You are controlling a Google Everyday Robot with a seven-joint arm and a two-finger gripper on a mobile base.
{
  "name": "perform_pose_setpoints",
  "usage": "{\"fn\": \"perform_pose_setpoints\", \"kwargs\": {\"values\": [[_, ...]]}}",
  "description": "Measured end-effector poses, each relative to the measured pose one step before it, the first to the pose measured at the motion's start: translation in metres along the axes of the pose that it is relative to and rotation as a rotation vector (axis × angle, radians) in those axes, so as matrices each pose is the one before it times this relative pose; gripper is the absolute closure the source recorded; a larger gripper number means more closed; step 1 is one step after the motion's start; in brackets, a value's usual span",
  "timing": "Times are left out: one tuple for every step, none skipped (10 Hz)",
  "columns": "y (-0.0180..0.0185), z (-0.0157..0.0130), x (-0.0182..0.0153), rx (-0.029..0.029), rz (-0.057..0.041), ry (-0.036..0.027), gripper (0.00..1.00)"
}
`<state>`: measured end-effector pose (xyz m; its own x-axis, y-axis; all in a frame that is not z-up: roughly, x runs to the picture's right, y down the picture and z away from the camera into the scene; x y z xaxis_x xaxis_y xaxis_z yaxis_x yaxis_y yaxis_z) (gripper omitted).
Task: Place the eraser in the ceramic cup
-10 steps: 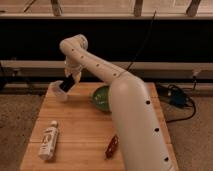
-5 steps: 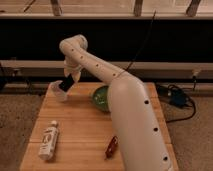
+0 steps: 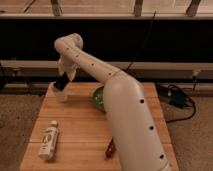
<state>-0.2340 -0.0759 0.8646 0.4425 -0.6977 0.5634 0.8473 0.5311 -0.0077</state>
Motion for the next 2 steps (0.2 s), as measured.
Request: {"fn": "perform_pose_setpoints", "kwargs": {"values": [[-0.00649, -0.0003, -0.00166, 0.00627, -0.01929, -0.00261, 1.0], [-0.00453, -0.00005, -0.00159, 0.00359, -0.01442, -0.0031, 1.0]]}}
